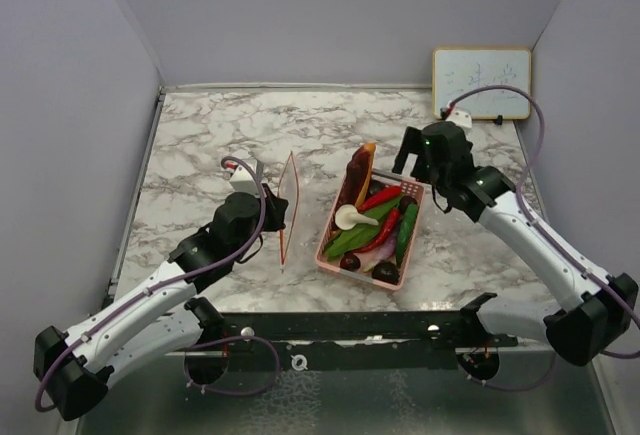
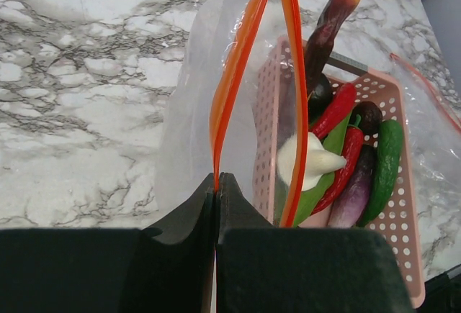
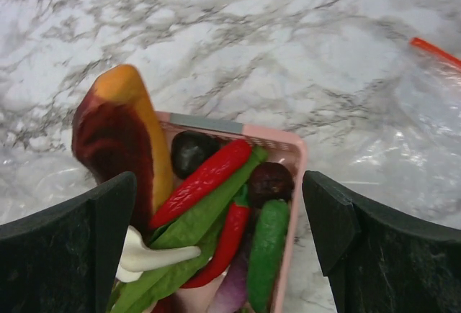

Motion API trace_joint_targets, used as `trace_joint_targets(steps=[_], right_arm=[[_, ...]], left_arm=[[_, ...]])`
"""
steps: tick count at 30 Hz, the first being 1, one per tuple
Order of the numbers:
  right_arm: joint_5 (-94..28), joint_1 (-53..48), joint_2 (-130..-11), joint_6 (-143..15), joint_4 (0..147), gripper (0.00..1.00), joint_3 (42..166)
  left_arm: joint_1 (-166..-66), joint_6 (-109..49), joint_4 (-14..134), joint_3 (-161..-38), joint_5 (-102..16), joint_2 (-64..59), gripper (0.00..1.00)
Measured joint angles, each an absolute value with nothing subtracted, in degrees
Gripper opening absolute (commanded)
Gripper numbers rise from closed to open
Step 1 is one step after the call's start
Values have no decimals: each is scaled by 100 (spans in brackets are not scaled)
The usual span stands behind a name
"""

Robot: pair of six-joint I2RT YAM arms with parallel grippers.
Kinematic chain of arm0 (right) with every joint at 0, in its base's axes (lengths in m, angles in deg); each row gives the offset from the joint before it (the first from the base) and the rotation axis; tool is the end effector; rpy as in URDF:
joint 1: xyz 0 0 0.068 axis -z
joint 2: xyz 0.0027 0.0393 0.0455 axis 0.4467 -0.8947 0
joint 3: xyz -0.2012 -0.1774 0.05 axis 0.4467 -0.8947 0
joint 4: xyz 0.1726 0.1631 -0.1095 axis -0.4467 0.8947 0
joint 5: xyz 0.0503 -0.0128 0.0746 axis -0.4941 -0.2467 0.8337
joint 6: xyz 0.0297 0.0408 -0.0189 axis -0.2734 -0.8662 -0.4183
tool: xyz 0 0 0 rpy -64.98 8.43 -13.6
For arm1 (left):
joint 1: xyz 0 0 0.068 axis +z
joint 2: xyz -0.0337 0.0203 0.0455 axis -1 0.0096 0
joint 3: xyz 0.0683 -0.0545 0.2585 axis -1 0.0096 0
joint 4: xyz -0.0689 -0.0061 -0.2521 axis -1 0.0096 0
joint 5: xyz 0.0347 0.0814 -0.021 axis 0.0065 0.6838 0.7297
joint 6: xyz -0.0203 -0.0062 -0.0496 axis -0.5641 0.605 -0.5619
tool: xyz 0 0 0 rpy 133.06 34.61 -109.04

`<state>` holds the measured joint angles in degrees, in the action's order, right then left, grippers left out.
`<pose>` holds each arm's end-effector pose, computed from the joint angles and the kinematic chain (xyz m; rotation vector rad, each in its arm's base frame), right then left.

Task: Place the food in the zip-top bag and seal the zipper
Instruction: Open the zipper of the food storage bag.

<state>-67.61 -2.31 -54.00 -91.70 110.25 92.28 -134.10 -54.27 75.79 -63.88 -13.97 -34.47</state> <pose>0.2154 0.1003 0.3418 0.3509 2.1321 0.1068 0.1370 -0.1176 0.2884 -0.0947 1.9491 -0.5944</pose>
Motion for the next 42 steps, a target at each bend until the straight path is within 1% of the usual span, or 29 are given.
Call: trace_joint_targets(steps=[8,12,18,25,27,28,32,35,36,40,41,42], right_arm=[[-6286,-902,-6742,-9220,10566,100,9849],[-6297,-1426,-6946,-9281,10317,100,10032],[-6085,-2661,-7254,-9130,9589,99,10120],[-6037,-3218,-7645,-9047,9069,94,10192],[-6063,-3262,-7647,-9050,9043,86,10207],[-6096,-3280,-7656,-9054,9043,84,10218],[-6472,-3334,-7709,-9187,9185,82,10244],[-6859,-3367,-7761,-9283,9406,64,10255],[-6955,-3369,-7783,-9318,9478,62,10255],[-7206,-3380,-7964,-9371,9696,62,10378],[-7244,-3389,-8025,-9371,9705,59,10410],[-7259,-3398,-8078,-9371,9703,53,10430]], left_arm=[[-13410,-5740,6696,-5923,-1786,-3088,0],[-13412,-5792,6514,-5877,-1803,-3049,0],[-13412,-5786,6311,-5920,-1803,-2990,0],[-13412,-5788,6278,-5920,-1801,-3042,0],[-13412,-5788,6307,-5920,-1801,-3101,0],[-13412,-5788,6307,-5920,-1799,-3136,0],[-13412,-5781,6357,-5929,-1790,-3248,0],[-13412,-5757,6464,-5977,-1746,-3315,0],[-13412,-5748,6510,-6014,-1731,-3342,0],[-13412,-5731,6619,-6146,-1707,-3488,0],[-13412,-5729,6641,-6183,-1707,-3525,0],[-13412,-5722,6661,-6226,-1709,-3556,0]])
